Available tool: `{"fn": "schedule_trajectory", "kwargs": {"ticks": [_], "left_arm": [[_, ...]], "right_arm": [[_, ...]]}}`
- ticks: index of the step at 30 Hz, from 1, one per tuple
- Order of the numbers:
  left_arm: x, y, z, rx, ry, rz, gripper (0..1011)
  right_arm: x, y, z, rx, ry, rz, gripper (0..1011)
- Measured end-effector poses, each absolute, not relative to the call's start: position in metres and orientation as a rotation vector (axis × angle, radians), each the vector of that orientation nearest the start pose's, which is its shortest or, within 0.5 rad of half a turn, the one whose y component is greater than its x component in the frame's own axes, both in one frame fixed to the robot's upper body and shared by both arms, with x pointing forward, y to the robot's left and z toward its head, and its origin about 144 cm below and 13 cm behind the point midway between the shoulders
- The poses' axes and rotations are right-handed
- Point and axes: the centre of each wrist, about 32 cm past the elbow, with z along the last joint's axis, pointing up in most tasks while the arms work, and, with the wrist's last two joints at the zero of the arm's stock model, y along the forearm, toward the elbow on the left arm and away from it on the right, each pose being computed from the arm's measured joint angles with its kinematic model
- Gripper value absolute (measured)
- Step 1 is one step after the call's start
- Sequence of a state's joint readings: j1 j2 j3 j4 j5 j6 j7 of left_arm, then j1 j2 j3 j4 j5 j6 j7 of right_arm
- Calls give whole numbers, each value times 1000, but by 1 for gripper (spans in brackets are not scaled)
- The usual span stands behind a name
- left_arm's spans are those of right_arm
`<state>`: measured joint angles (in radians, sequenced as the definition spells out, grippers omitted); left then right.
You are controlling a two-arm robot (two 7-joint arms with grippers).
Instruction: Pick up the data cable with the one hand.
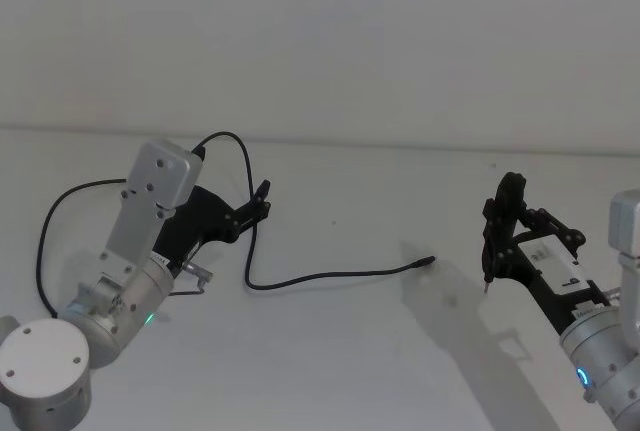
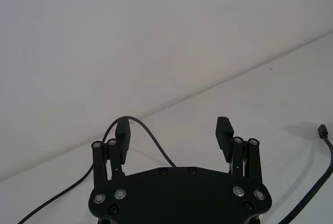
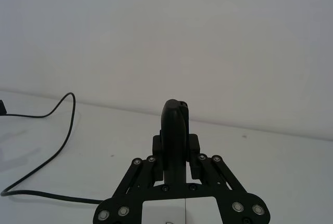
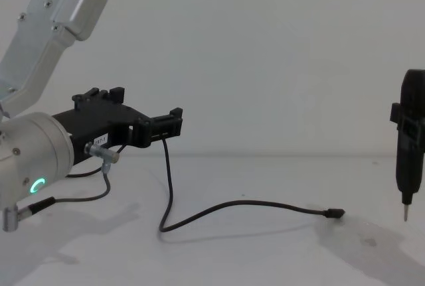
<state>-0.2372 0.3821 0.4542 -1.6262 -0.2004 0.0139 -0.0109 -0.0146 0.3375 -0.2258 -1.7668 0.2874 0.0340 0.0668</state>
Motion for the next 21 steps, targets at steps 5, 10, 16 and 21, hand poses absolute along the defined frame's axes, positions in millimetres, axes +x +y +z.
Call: {"fn": "schedule_trajectory", "kwargs": {"ticks": [5,10,16,21], "left_arm": [[492,198,1204,61,-268,1124,1001],[492,198,1204,61,-268,1124,1002],[492,198,1204,61,-268,1124,1001],[492,198,1204,61,-267,1124,1001]], "right_arm": [[443,-237,1189,26,-75,-1229,268],[443,-237,1189,26,-75,-1230,268],[443,-237,1189,26,-75,-1229,268],[443,-237,1189,26,-75,-1229,268]]}}
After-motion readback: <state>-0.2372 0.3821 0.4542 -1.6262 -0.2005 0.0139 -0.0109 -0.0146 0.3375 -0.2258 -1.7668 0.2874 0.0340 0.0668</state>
